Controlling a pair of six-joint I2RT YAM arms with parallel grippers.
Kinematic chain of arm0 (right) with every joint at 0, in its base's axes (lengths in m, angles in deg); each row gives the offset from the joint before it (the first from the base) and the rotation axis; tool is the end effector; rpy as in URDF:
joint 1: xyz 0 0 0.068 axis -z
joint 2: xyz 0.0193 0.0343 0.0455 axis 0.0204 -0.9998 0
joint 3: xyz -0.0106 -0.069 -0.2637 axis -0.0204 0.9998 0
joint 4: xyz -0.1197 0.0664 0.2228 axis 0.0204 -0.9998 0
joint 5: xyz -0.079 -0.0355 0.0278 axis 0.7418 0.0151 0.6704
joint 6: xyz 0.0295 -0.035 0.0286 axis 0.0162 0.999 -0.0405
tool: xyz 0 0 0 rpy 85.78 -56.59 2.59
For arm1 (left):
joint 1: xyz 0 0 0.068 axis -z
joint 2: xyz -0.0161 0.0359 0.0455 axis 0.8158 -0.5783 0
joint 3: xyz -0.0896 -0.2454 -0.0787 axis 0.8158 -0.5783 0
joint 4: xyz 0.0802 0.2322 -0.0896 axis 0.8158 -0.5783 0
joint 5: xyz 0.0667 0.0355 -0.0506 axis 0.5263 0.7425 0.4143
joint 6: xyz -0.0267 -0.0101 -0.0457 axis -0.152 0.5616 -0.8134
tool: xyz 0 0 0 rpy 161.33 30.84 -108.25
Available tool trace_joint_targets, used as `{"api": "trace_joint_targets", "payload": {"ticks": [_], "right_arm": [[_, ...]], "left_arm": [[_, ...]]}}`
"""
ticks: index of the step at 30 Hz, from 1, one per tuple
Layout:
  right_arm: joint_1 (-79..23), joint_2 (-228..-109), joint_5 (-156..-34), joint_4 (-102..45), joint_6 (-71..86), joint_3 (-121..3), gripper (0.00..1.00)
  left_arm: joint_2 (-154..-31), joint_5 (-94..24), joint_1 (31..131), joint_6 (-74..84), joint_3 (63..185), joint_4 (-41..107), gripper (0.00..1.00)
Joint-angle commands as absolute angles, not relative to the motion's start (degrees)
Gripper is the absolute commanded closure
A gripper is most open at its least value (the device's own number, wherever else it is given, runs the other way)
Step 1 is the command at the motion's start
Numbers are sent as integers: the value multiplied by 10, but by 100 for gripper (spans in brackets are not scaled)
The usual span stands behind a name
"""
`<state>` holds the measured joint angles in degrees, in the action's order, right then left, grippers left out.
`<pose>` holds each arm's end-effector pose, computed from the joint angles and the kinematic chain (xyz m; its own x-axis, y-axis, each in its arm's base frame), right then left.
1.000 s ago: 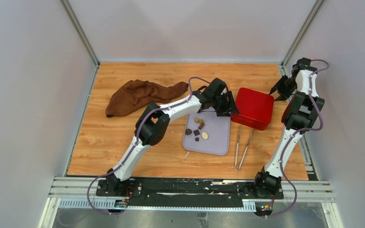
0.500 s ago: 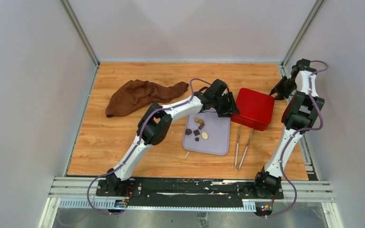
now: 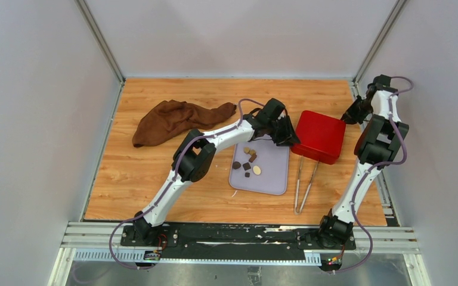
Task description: Pack the chocolate
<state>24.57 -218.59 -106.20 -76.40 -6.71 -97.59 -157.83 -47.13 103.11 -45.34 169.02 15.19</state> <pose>0.4551 -0.1840 0.2009 -0.6875 0.6698 -0.2806 0.5329 0.7278 0.4317 0.3593 -0.4240 0.1716 -0.9742 -0.1449 -0.1729 0.0484 0.6142 -0.7877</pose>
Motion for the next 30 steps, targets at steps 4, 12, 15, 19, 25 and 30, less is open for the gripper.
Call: {"api": "trace_joint_targets", "payload": {"ticks": [4,12,15,19,25,30], "right_arm": [[241,-2169,-1085,-812,-60,-948,81],[242,-2168,-1073,-813,-61,-944,82],[244,-2162,-1055,-813,-66,-945,80],[245,-2153,-1026,-815,-70,-950,62],[245,-2129,-994,-815,-68,-942,45],[246,-2111,-974,-815,-64,-931,42]], "left_arm": [[-1597,-468,1042,-454,1698,175,64],[-1601,-474,1043,-451,1709,174,53],[-1603,-475,1044,-444,1717,168,54],[-1602,-478,1045,-437,1719,167,54],[-1611,-486,1046,-436,1733,164,54],[-1618,-494,1046,-433,1738,153,56]]}}
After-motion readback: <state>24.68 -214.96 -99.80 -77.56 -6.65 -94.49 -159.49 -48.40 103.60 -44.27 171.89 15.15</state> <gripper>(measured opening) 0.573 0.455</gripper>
